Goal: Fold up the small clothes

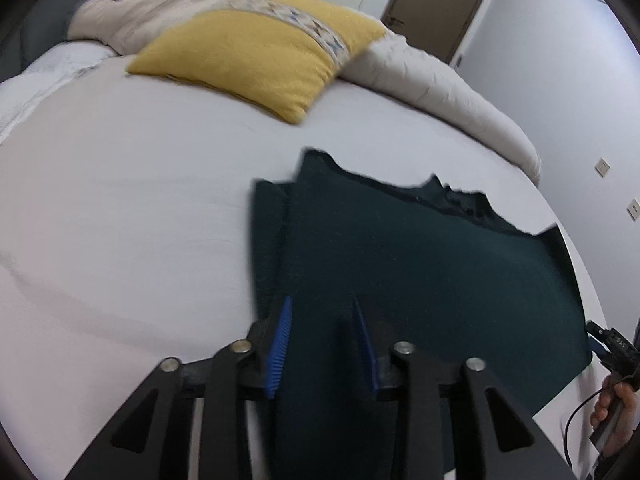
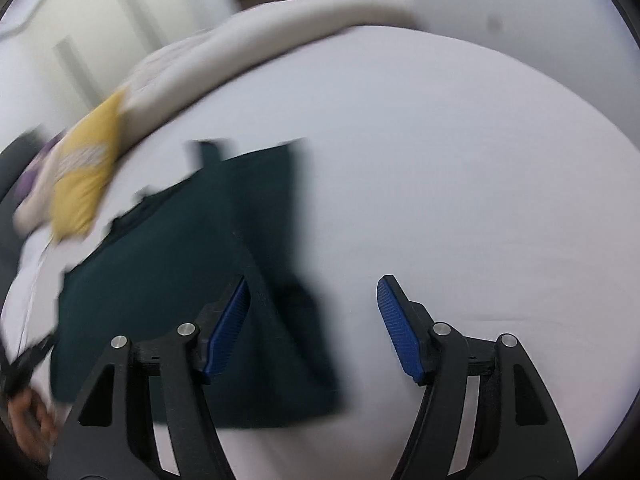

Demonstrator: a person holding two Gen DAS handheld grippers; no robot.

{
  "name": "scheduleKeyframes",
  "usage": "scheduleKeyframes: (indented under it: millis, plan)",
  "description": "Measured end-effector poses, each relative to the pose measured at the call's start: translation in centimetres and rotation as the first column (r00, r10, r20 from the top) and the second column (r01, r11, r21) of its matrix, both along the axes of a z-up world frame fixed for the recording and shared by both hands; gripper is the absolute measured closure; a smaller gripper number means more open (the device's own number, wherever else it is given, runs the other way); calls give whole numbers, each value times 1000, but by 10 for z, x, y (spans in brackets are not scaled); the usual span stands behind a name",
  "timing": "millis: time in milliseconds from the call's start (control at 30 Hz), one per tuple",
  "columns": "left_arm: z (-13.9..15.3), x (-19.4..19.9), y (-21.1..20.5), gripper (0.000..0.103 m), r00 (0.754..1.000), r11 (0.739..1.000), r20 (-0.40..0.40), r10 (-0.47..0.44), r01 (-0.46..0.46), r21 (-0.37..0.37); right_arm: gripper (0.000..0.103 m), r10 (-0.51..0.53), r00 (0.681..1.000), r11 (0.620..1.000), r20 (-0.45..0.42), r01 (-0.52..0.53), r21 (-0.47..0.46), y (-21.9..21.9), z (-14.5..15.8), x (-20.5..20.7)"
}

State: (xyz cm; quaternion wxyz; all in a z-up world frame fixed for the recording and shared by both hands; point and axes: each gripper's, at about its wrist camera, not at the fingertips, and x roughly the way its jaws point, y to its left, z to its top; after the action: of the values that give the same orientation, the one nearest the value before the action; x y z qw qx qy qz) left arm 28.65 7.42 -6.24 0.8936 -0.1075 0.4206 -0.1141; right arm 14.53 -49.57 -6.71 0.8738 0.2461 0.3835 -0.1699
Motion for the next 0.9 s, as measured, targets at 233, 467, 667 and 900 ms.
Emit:
scheduleKeyframes:
  millis: [233,467,667,900]
  plan:
    - [0,-13,32,31,998,996,-13,65,-66,-57,39,-173,985,982,12,174,-78,-12,25,-20]
    - [-22,4,32,19,989,985,-148,8,-33,-170,39,175,977,984,121,-177,4,45,44,4]
    - [-31,22,35,9,978,962,-208,-13,-45,-270,39,384,908,890,167,-412,195,91,29,35]
    - [-36,21,34,27,952,908,-288,-107,-24,-419,39,414,879,779,236,-476,409,119,9,42]
